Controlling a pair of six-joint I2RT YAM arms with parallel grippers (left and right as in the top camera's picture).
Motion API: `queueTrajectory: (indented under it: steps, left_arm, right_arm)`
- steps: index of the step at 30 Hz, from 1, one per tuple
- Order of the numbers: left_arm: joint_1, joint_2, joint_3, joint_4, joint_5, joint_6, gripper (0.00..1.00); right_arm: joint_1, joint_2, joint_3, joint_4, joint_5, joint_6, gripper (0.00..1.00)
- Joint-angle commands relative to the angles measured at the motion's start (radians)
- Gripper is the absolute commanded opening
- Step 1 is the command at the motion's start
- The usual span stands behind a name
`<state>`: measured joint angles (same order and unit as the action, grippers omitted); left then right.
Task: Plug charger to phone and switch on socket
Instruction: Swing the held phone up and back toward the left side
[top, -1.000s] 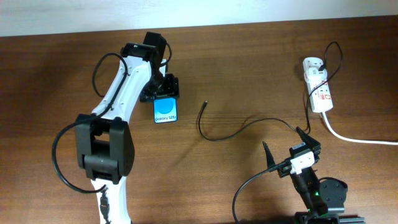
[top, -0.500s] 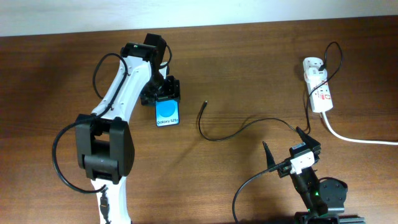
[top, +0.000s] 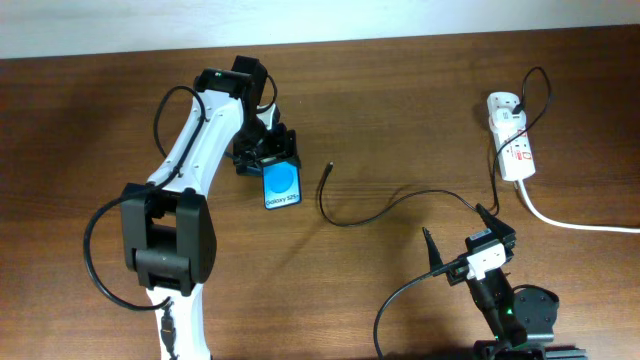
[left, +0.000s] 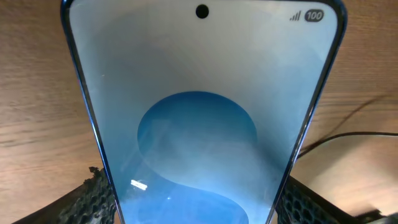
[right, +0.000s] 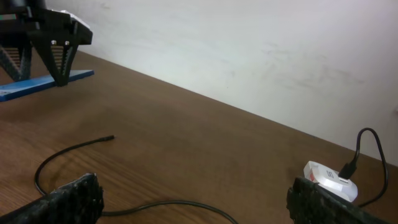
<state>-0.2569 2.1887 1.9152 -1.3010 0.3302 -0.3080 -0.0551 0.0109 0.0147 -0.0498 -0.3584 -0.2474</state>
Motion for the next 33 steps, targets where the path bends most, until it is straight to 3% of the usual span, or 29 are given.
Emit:
queueTrajectory:
  steps: [1,3,7,17,23,28,33]
  left_arm:
    - [-0.002,-0.003,0.029,-0.011,0.041,-0.066,0.50]
    - [-0.002,-0.003,0.029,-0.021,0.041,-0.110,0.46]
    - [-0.002,-0.003,0.029,-0.024,0.046,-0.173,0.29]
    - [-0.002,-0.003,0.029,-0.025,0.245,-0.178,0.28]
    - [-0.002,-0.003,0.029,-0.025,0.371,-0.183,0.22]
    - [-0.002,-0.003,0.029,-0.025,0.374,-0.279,0.27]
    - [-0.002,-0.003,0.029,-0.026,0.422,-0.283,0.26]
  right_arm:
    - [0.009,-0.007,-0.009,0.002,0.004,-0.003,0.99]
    - [0.009,-0.007,-0.009,0.002,0.004,-0.003,0.99]
    - [0.009,-0.007,-0.009,0.002,0.005,-0.003,0.99]
    - [0.009,-0.007,-0.009,0.002,0.004,-0.003,0.99]
    - [0.009,-0.007,-0.009,0.002,0.004,-0.003,0.99]
    - [0.009,-0.007,-0.009,0.002,0.004,-0.003,0.99]
    - [0.009,-0.007,-0.009,0.002,0.004,-0.003,0.99]
